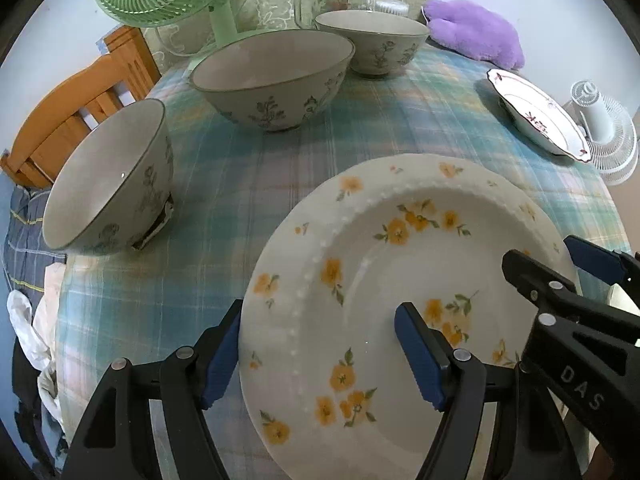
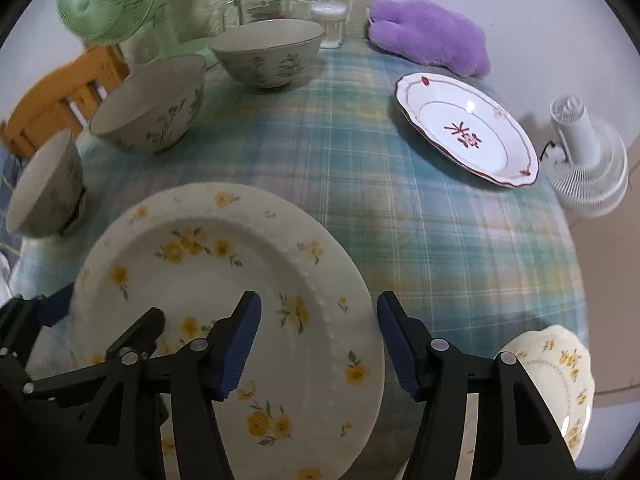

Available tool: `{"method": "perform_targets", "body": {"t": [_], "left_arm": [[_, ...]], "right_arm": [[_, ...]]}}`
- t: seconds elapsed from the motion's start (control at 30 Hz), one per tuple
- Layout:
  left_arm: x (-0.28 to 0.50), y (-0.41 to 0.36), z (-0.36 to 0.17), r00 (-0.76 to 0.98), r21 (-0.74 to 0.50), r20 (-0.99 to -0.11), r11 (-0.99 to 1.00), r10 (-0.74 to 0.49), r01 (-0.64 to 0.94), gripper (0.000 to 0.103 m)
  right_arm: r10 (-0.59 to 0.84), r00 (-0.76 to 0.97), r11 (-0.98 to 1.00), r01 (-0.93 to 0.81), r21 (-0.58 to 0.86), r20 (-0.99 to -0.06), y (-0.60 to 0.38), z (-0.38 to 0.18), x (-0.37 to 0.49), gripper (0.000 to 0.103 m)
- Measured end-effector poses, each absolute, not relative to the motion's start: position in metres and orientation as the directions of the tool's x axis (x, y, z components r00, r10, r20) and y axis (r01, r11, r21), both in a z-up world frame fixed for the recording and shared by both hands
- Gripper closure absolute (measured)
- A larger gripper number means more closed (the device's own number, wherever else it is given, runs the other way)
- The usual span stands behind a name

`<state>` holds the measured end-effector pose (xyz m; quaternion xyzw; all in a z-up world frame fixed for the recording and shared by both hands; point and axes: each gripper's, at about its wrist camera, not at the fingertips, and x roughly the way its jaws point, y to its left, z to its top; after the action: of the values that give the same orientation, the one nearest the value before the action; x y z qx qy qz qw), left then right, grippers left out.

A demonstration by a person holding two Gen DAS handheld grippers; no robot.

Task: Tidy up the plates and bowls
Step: 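Lift the beaded-rim plate and carry it toward the scalloped plate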

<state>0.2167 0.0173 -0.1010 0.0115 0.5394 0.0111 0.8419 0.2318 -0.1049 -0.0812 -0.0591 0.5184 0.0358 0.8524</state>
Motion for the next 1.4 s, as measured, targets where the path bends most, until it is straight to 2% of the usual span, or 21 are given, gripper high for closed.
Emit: {"method": "perform_targets", "body": {"t": [0.27,0.53,0.67,0.73,0.8,0.9,1.1,1.4], "left_arm": [[0.217,0.015,-0.102,0.435,0.028,-0.900,1.000,0.022,0.007,0.019],[0.211,0.018,-0.103,0.441,0.019,-0.897,0.999,-0.002,0.042,0.022],[0.211,0.023,-0.100,0.434,0.009,-0.901,1.000,-0.003,0.026,0.029],[0.211,0.028,-0.099,0.435,-0.009,-0.900,1.000,-0.008,0.000,0.037],[0.213,0.034,-0.097,0.423,-0.044,-0.906,0.999,-0.027,-0.031,0.038],[0.212,0.031,-0.096,0.413,0.009,-0.910,1.000,0.018,-0.024,0.037],[0.204,0.034,-0.083,0.411,0.033,-0.911,0.999,0.041,-0.026,0.038],[0.187,0.031,-0.060,0.432,0.027,-0.901,1.000,0.027,-0.008,0.038]], "right_arm": [[-0.012,0.436,0.995,-0.082,-0.054,-0.900,-0.109,-0.093,0.237,0.040],[0.014,0.439,0.989,-0.136,-0.051,-0.898,-0.110,-0.095,0.235,0.040],[0.009,0.435,0.991,-0.125,-0.051,-0.900,-0.109,-0.096,0.235,0.040],[0.000,0.433,0.992,-0.115,-0.056,-0.902,-0.107,-0.096,0.235,0.040],[-0.012,0.431,0.990,-0.122,-0.071,-0.902,-0.106,-0.096,0.234,0.040],[-0.021,0.419,0.991,-0.114,-0.075,-0.908,-0.104,-0.096,0.227,0.040],[-0.009,0.388,0.998,-0.061,-0.036,-0.922,-0.104,-0.093,0.214,0.040],[-0.022,0.418,0.999,-0.030,-0.038,-0.908,-0.103,-0.068,0.190,0.040]]}}
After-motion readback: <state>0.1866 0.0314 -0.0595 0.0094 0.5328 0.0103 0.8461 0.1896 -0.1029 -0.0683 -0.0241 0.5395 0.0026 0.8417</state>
